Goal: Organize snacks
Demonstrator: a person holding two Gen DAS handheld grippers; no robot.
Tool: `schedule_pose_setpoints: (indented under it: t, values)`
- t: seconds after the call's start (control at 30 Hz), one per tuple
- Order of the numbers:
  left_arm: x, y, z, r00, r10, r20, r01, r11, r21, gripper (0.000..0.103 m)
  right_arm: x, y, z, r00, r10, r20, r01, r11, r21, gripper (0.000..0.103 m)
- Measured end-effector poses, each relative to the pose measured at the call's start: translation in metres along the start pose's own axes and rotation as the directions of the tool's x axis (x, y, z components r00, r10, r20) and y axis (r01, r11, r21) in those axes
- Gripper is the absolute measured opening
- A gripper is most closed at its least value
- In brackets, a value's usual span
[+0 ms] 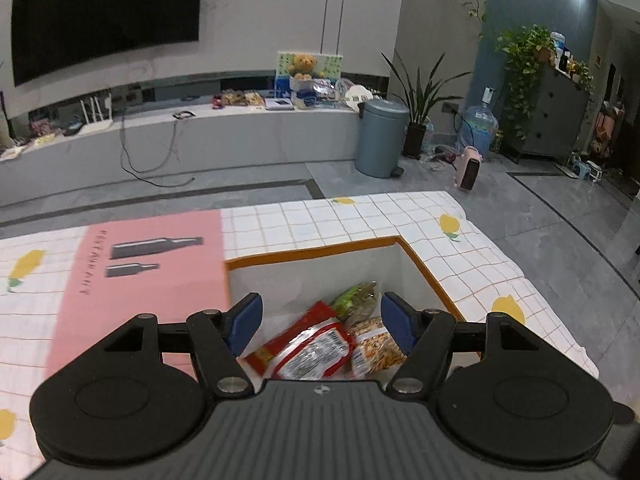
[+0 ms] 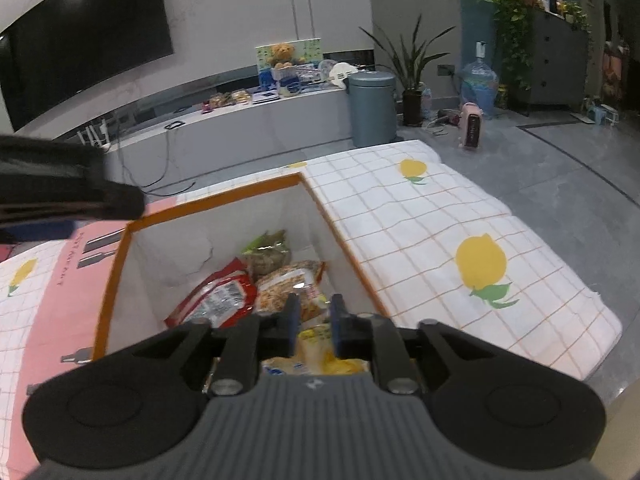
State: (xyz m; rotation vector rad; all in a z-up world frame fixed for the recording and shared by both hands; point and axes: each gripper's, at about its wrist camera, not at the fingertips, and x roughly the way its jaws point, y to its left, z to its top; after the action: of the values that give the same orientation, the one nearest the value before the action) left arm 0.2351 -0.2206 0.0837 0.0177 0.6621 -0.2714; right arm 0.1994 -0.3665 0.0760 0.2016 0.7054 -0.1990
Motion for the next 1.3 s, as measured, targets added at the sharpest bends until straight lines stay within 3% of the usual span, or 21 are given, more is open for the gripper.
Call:
schedule_pose_setpoints:
  t: [0.13,0.2,0.37,0.47,0.6,0.87,1.0,1.3]
  values:
    - [-0.034,0.011,-0.004,0.998,0.041,0.048,-0.041,0.999,-0.005,0.090,-0.015,0.010,0.000,0.999,0.006,0.033,-0.005,0.999,-0.034,0.043]
    - [-0.052,0.013,-0.009,0.996,0.052,0.077,-0.053,0.998,0.016,0.092,-0.027,0.014,0.000,0.998,0.021,0.058,-0.019,0.999,-0.044,0.047]
    - [-0.091,0.016,-0.033,0.987,0.069,0.148,-0.076,0.996,0.047,0.102,-0.067,0.025,-0.007,0.991,0.051,0.123,-0.043,0.997,-0.066,0.087]
    - [-0.106,0.016,-0.049,0.982,0.070,0.173,-0.081,0.995,0.054,0.103,-0.084,0.027,-0.015,0.990,0.068,0.120,-0.062,0.997,-0.051,0.100]
    - [-0.113,0.012,-0.067,0.982,0.082,0.170,-0.092,0.994,0.053,0.103,-0.092,0.029,-0.032,0.995,0.080,0.063,-0.077,0.996,-0.049,0.100]
    - [-0.093,0.019,-0.089,0.987,0.122,0.107,-0.124,0.992,0.011,0.103,-0.077,0.031,-0.074,0.997,0.003,-0.072,-0.008,0.997,-0.070,0.100]
    - [-0.079,0.019,-0.101,0.988,0.141,0.057,-0.143,0.989,0.041,0.103,-0.077,0.029,-0.074,0.996,-0.046,-0.076,0.042,0.998,-0.053,0.100]
    - [-0.060,0.033,-0.113,0.984,0.136,-0.115,-0.139,0.990,-0.023,0.103,-0.086,0.044,-0.075,0.991,-0.087,-0.104,0.074,0.990,-0.122,0.100]
